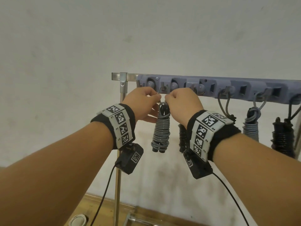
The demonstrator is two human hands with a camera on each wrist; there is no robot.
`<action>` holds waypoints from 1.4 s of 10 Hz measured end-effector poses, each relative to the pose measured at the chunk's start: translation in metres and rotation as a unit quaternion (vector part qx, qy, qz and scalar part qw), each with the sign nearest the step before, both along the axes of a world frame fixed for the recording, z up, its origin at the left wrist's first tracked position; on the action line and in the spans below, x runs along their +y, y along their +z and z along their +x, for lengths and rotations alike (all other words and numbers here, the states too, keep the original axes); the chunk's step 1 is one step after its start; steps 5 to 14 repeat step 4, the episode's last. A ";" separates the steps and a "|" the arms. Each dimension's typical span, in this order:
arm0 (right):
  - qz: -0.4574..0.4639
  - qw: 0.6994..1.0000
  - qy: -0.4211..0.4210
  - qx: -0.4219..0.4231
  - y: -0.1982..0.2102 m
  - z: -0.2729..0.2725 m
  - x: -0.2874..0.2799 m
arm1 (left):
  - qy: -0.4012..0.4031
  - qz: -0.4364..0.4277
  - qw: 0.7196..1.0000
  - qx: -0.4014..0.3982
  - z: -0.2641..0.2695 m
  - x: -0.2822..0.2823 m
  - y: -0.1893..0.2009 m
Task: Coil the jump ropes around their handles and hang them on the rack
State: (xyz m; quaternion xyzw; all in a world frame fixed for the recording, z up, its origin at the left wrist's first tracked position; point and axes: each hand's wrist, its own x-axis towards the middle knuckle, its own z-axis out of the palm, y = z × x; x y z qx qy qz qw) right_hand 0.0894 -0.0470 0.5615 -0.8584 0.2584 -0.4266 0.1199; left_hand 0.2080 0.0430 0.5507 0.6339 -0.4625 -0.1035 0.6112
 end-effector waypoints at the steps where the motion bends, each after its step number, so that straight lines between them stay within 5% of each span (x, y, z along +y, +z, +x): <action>1: 0.053 0.997 0.038 -0.030 -0.004 -0.007 0.004 | 0.019 -0.015 1.000 -0.006 -0.008 0.004 -0.005; 3: 0.164 0.980 0.110 -0.030 -0.035 -0.068 0.008 | 0.098 -0.075 0.991 -0.044 -0.037 0.018 -0.052; 4: 0.172 0.975 0.133 -0.040 -0.052 -0.106 0.004 | -0.010 -0.068 0.996 0.054 -0.056 0.021 -0.088; 14: 0.172 0.975 0.133 -0.040 -0.052 -0.106 0.004 | -0.010 -0.068 0.996 0.054 -0.056 0.021 -0.088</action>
